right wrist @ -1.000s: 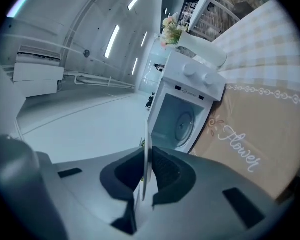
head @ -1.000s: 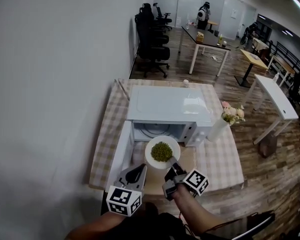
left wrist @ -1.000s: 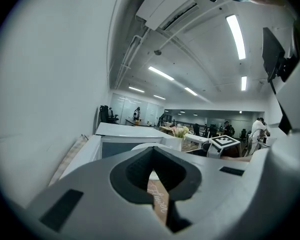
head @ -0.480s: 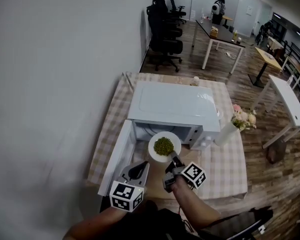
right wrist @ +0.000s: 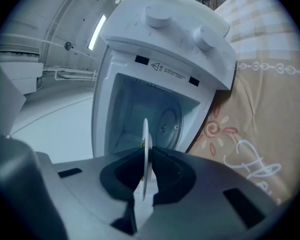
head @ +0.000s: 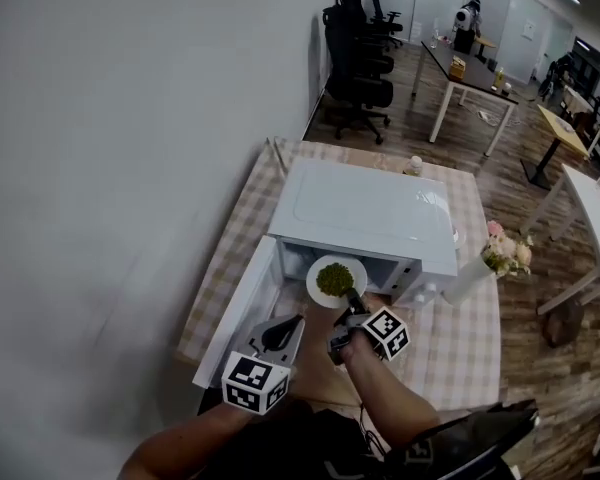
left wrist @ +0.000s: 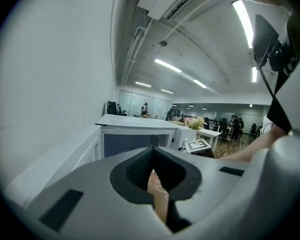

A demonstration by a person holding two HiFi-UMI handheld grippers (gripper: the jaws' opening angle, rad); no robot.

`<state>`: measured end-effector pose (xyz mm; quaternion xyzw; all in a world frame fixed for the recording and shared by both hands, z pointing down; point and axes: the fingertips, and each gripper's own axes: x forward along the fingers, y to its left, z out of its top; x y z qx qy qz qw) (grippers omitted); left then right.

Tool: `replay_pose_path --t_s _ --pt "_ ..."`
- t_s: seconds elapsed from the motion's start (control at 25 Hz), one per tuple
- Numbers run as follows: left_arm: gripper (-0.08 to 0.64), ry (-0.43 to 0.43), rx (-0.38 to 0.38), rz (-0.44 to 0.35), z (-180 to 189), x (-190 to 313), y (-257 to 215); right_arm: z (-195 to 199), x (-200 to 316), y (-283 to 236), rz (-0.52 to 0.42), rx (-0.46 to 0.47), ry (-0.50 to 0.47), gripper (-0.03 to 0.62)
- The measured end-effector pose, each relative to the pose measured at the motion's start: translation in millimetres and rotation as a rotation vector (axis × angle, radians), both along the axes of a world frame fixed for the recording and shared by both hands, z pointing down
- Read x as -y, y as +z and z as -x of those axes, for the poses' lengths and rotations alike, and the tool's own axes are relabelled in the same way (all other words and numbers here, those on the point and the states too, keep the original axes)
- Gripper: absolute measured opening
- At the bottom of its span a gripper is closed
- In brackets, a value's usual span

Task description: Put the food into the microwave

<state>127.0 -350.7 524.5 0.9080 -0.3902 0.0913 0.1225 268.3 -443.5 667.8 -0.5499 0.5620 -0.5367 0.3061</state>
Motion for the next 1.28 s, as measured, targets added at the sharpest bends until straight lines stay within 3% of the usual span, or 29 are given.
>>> replay_pose_path --t_s 0.2,0.52,0.92,1.28 --pt "0.008 -0.028 0.025 -0.004 0.4 9.2 2.3 -6.4 19.0 15.2 0.039 -0.042 0.015 0.035" --pt "0.008 -0.040 0.059 -0.002 0.4 16.9 9.2 -13.9 41.0 45.8 0.104 -0.037 0.055 0.035" --pt "0.008 -0.044 0.072 0.001 3.6 22.4 9.8 -25.7 65.9 53.2 0.114 -0.006 0.105 0.035" --pt "0.008 -0.029 0.087 0.003 2.2 22.2 13.8 -27.5 60.1 58.6 0.163 -0.173 0.081 0.037"
